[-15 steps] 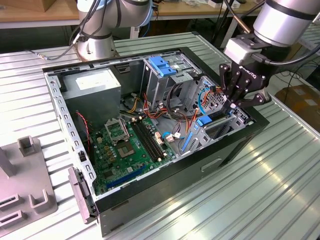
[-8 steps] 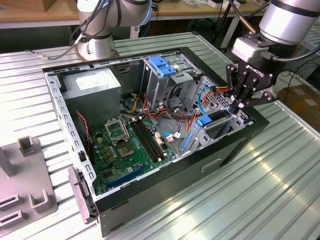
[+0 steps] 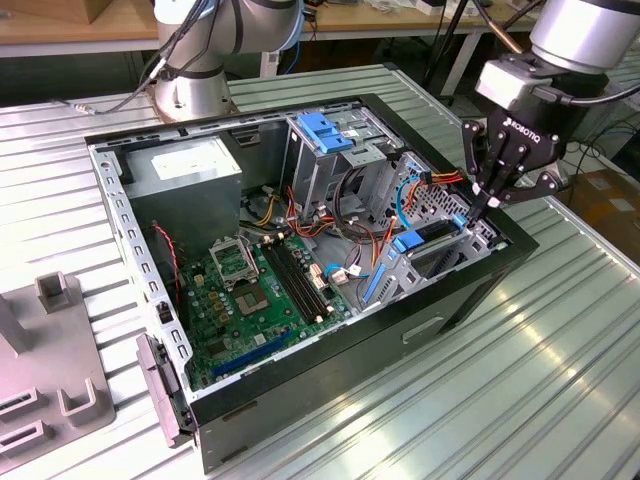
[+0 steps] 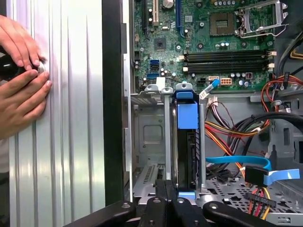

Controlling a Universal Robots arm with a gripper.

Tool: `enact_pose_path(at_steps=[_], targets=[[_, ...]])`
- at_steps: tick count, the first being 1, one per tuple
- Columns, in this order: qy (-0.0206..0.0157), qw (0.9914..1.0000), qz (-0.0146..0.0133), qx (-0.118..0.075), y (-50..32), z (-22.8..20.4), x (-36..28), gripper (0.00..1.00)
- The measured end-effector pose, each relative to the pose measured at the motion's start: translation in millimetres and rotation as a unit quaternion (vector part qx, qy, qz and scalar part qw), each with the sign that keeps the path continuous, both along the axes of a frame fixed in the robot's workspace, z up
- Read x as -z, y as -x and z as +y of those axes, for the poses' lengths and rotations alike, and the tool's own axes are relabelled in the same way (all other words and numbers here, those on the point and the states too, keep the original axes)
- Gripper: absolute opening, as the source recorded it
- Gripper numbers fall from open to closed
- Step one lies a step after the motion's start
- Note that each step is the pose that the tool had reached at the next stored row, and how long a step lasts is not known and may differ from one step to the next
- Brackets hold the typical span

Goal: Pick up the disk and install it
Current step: 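Insert the first disk wire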

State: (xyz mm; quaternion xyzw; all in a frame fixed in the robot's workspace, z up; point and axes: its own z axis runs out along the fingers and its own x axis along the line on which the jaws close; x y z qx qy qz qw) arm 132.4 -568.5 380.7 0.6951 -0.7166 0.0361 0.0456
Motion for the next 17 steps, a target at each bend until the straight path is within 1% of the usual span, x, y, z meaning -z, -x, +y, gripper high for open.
enact_pose_path(at_steps=[1,3,9,10,11,14,17], targets=[[0.0013,1.00000,0.0003,0.000,-0.7,0.2,-1.8,0.12],[0.0054,0.99998,0.0013,0.000,-2.8,1.2,-6.8,0.12],[0.0112,0.99993,0.0037,0.000,-7.0,2.4,-13.8,0.12],[0.0139,0.99990,0.0041,0.000,-8.5,3.4,-14.6,0.12],[0.0155,0.99987,0.0043,0.000,-9.4,3.8,-14.8,0.12],[0.0176,0.99983,0.0043,-0.002,-13.4,4.4,-14.9,0.12],[0.0177,0.99972,0.0041,-0.015,-16.9,4.7,-14.8,0.12]])
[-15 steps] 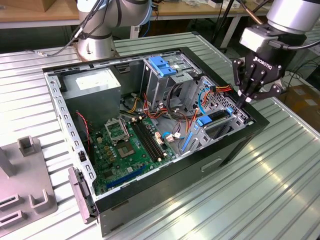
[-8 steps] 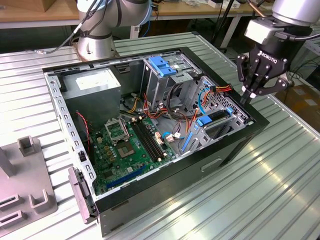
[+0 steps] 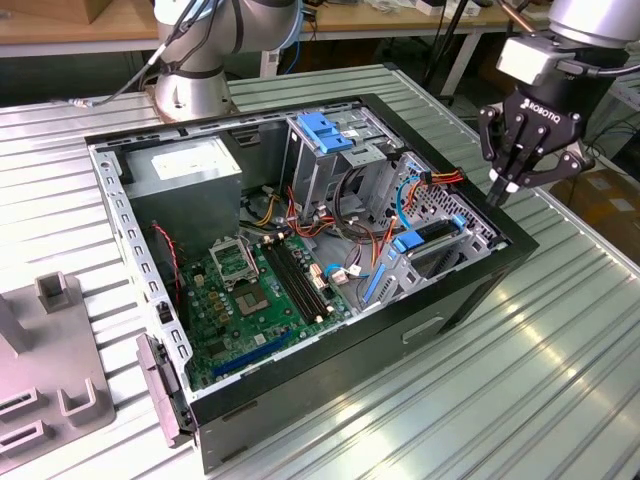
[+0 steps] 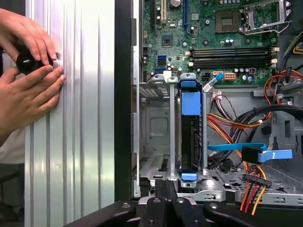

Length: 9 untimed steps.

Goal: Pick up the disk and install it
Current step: 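Insert the first disk wire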

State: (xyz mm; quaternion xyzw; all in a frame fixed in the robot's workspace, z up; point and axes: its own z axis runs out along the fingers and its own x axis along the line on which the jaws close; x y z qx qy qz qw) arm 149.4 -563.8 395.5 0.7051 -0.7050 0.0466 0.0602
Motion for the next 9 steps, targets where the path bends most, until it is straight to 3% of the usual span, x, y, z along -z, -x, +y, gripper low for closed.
enact_pose_path(at_steps=[5,9], targets=[[-0.0001,0.99938,0.0001,-0.035,-1.5,0.1,0.1,0.12],[-0.0001,0.99766,0.0003,-0.068,-1.6,0.2,0.1,0.12]])
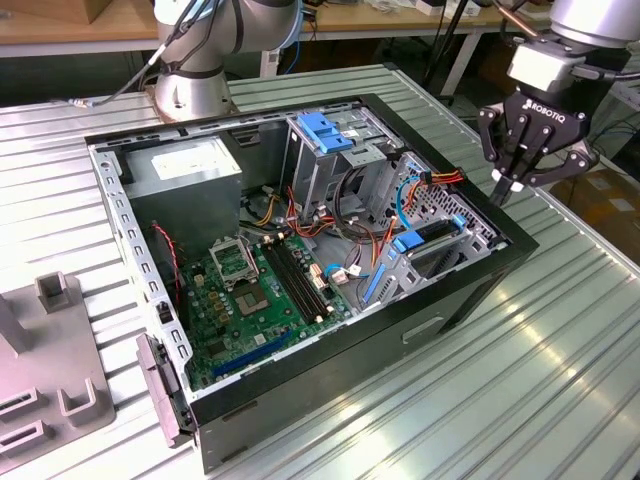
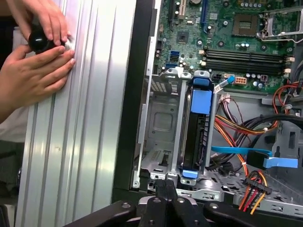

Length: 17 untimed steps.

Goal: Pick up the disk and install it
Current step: 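Insert the first disk wire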

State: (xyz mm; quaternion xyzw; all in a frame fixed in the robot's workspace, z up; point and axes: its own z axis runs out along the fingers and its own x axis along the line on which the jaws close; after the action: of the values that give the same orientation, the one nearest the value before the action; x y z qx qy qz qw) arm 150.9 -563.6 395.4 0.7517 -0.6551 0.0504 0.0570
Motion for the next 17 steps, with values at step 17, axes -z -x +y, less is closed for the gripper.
enact_pose_path(at_steps=[17], targets=[[0.0000,0.99101,0.0000,-0.134,-2.6,0.8,0.0,0.35]])
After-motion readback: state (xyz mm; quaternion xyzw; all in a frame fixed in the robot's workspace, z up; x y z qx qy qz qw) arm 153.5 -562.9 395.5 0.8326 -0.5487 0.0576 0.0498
